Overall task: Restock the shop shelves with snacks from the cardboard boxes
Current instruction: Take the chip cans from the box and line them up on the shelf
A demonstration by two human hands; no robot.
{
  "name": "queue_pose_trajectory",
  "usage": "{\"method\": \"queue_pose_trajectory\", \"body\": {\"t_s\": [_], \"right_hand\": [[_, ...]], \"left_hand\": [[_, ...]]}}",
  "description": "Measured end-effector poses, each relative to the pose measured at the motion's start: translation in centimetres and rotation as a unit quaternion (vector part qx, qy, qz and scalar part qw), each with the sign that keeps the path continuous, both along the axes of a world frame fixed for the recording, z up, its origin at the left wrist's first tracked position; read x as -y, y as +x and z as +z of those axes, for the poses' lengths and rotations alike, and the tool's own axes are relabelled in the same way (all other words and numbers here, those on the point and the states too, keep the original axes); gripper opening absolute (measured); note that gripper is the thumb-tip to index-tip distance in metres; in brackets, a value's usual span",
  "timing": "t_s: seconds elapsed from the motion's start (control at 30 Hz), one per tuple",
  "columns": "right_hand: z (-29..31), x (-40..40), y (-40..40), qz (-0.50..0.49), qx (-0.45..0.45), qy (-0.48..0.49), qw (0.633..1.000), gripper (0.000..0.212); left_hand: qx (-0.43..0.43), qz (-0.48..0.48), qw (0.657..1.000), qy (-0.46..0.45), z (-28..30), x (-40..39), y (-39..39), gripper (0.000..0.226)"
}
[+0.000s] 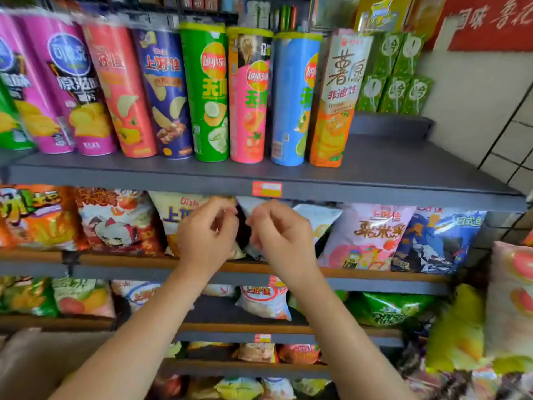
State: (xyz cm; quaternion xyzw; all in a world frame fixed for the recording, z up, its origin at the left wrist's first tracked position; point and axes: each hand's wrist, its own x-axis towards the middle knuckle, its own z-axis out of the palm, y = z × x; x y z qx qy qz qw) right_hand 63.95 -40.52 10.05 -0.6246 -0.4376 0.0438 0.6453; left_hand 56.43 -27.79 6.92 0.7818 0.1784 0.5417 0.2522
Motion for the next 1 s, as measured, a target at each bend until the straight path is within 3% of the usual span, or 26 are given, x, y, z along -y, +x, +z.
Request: {"method": "queue_pose_trajectory", "body": {"t_s": [0.07,0.17,0.27,0.37,0.53,0.63,0.73,0.8,0.83,0.87,0.9,0.93,1.0], "right_hand": [[-4.3,-2.8,-3.1,0.040,-0.015,-0.066,0.997,0.034],[-11.0,-7.1,-8.4,0.092,-0.060,-0.187,0.976,0.033],[-17.7,-11.5,-14.9,0.138,-0.087,-0.291,0.943,0.030],[-23.6,-16.5,-22.4,0.196,-0.072,-0.374,0.904,0.026],[-30.7,-24.7,-35.3,0.266,-0.034,-0.485,0.832,0.029],[-35.5,-28.2,-40.4,0.298,-0.023,-0.571,0.765,0.018],[-40.4,-30.6,-42.7,0.291,-0.024,-0.640,0.711,0.011],[-43.4,-31.8,-43.2,0.277,-0.030,-0.672,0.687,0.012],[-44.9,-32.3,-43.3,0.268,-0.029,-0.686,0.675,0.018],[-46.7,-32.7,-43.3,0.264,-0.027,-0.695,0.668,0.027],[-48.2,-33.0,-43.4,0.258,-0.021,-0.703,0.662,0.033],[-49.7,-33.3,-43.5,0.252,-0.014,-0.710,0.658,0.038],[-53.7,-33.4,-43.4,0.236,-0.010,-0.726,0.646,0.045]], "left_hand": [[-0.091,0.033,0.991,-0.096,-5.7,-2.4,-5.3,0.016],[-0.278,0.107,0.925,-0.237,-14.8,-6.6,-14.7,0.011],[-0.326,0.189,0.875,-0.303,-21.1,-9.4,-25.0,0.011],[-0.363,0.298,0.828,-0.307,-25.7,-12.0,-34.6,0.007],[-0.450,0.404,0.731,-0.317,-32.1,-16.0,-47.9,0.056],[-0.490,0.376,0.738,-0.272,-35.7,-17.7,-52.8,0.063],[-0.488,0.260,0.818,-0.161,-39.7,-16.8,-53.9,0.051],[-0.486,0.150,0.838,-0.198,-41.7,-16.0,-53.1,0.033],[-0.494,0.116,0.817,-0.276,-42.2,-16.2,-52.5,0.026],[-0.506,0.094,0.763,-0.390,-43.5,-16.7,-52.1,0.023],[-0.496,0.087,0.684,-0.528,-45.1,-17.4,-51.9,0.023],[-0.448,0.090,0.598,-0.658,-46.3,-18.2,-51.7,0.026],[-0.274,0.155,0.487,-0.815,-50.2,-19.4,-51.9,0.030]]}}
